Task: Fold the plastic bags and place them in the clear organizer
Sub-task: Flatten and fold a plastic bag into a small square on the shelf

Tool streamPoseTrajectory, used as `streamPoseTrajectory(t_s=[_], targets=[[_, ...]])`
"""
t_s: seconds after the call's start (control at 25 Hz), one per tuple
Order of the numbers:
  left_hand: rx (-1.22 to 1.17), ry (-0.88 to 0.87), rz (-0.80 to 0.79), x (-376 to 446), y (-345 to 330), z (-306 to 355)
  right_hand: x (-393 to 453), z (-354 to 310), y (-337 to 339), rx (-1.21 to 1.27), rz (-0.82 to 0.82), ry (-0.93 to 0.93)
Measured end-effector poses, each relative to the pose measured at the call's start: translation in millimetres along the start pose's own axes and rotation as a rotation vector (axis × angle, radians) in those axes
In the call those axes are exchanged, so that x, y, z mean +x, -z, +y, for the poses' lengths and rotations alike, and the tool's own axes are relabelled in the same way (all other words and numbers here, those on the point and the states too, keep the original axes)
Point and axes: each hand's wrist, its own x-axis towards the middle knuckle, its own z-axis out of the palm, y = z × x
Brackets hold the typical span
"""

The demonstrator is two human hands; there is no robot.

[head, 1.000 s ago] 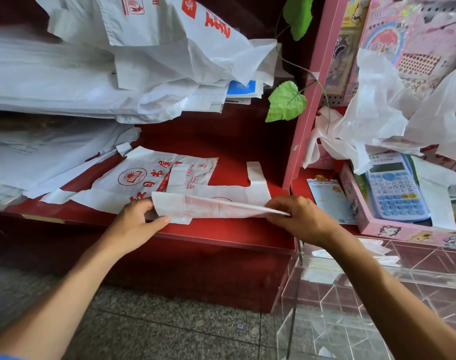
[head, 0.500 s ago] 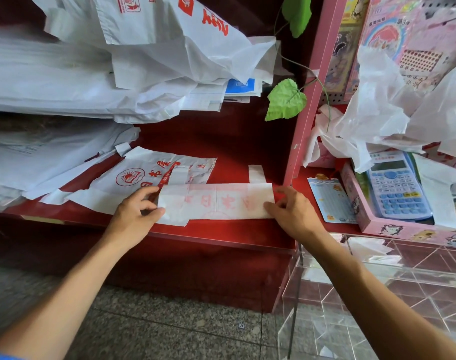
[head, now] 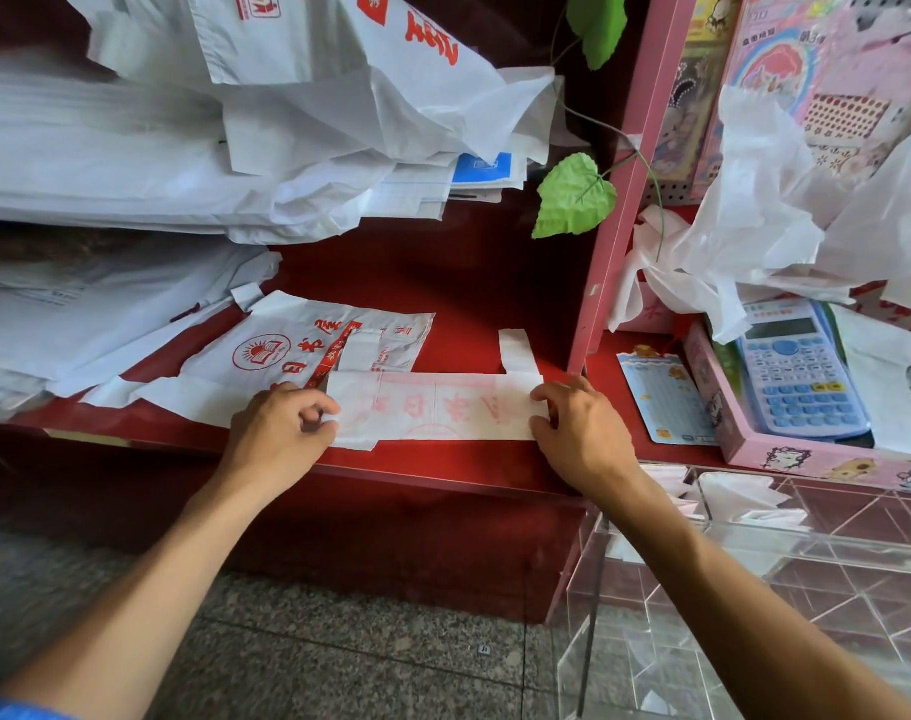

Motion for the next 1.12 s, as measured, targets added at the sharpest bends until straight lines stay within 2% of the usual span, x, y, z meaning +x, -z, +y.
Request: streamPoseTrajectory(t_s=[0.08, 0.2, 0.32, 0.4, 0.56, 0.68, 0.8, 0.96, 1.12], targets=[[0.151, -0.129, 0.029, 0, -1, 4, -4, -4, -3, -0.115, 0.118, 0.104], [0.151, -0.314, -0.002, -3, -6, 27, -8, -20, -11, -0.167, 0.228, 0.334], [0.123, -0.381, -0.128, -7, -28, 60, -6, -39, -24, -0.163, 0.007, 0.380], [0.108, -0.350, -0.191, -5, -47, 72, -2, -45, -33, -0.161, -0.156, 0.334], [0.104, -0.274, -0.217, 8, -64, 71, 8, -51, -40, -0.114, -0.235, 0.268], [0.244, -0.201, -0.269, 18, -67, 62, 10, -52, -40, -0.201, -0.311, 0.203], [0.323, -0.080, -0.349, 22, -60, 47, 9, -45, -34, -0.287, -0.343, 0.148], [0.347, 0.053, -0.375, 23, -45, 30, 10, -35, -29, -0.332, -0.343, 0.068], [0.324, 0.003, -0.392, 20, -35, 18, 6, -28, -22, -0.342, -0.338, 0.079]])
